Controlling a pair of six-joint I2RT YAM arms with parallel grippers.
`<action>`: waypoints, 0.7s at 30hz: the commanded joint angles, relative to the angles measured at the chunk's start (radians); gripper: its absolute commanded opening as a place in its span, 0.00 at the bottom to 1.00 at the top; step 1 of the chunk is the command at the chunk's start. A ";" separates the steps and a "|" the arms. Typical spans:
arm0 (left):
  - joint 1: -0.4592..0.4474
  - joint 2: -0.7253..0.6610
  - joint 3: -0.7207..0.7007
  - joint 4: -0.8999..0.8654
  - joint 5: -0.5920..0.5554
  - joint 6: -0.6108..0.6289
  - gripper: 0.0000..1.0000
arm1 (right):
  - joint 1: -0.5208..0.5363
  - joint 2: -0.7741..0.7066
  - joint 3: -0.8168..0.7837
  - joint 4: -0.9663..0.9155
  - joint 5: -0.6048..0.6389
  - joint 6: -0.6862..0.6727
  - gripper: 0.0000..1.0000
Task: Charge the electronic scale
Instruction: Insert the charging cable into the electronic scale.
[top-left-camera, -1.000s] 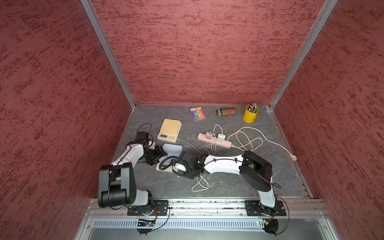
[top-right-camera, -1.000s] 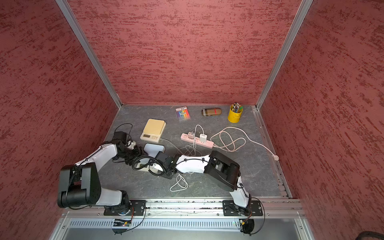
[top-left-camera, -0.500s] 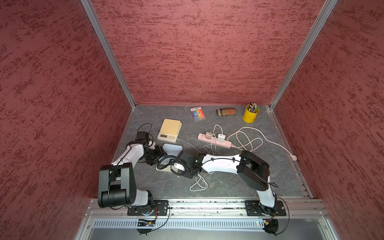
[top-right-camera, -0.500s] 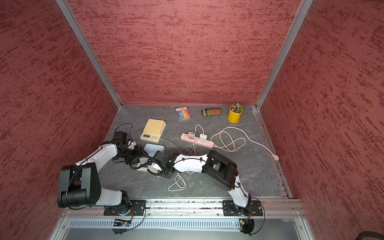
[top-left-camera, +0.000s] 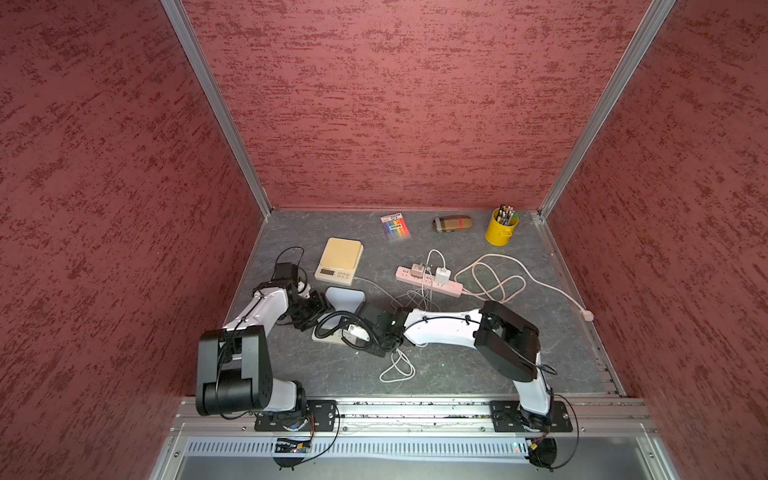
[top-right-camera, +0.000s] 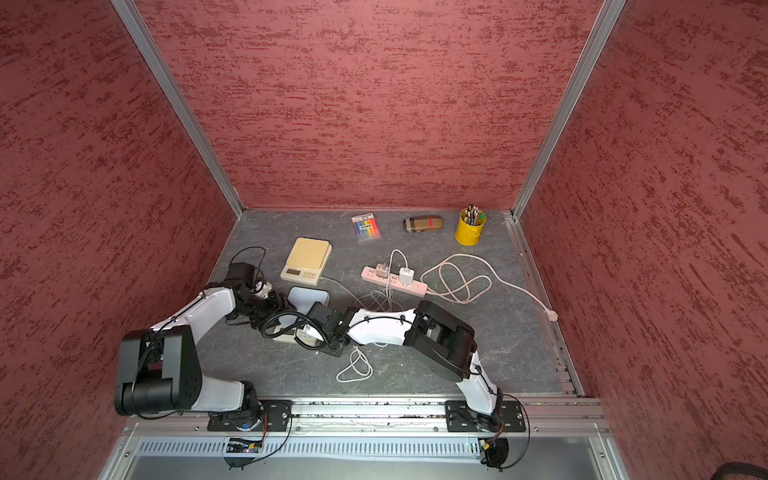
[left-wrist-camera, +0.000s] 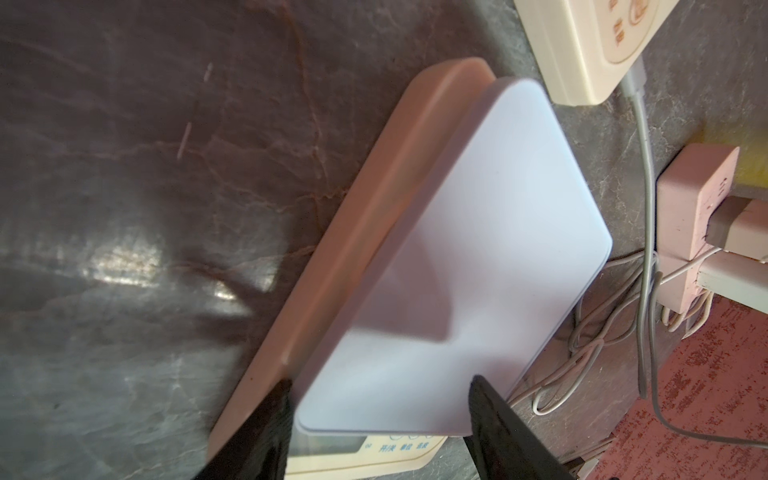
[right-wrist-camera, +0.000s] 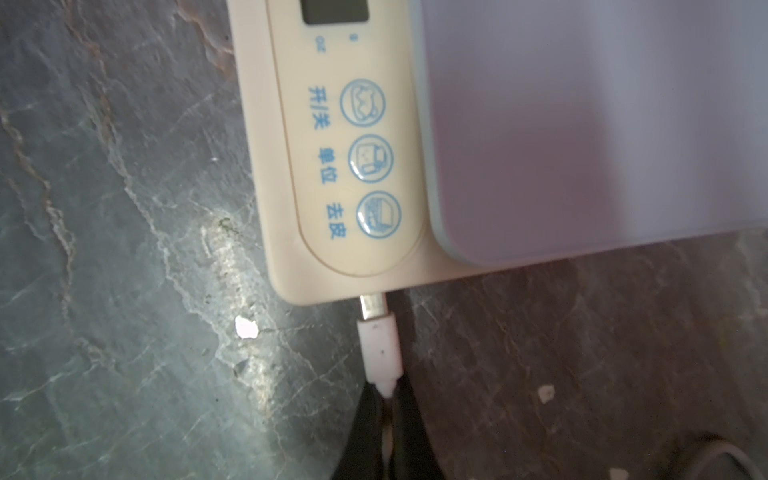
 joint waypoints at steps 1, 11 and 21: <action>-0.021 0.042 -0.052 -0.026 -0.010 -0.005 0.67 | 0.007 -0.011 0.001 0.100 -0.007 0.023 0.00; -0.021 0.050 -0.051 -0.025 -0.011 -0.005 0.67 | 0.007 -0.038 -0.009 0.113 -0.026 0.021 0.00; -0.022 0.053 -0.051 -0.025 -0.010 -0.004 0.67 | 0.007 -0.038 -0.013 0.120 -0.010 0.031 0.00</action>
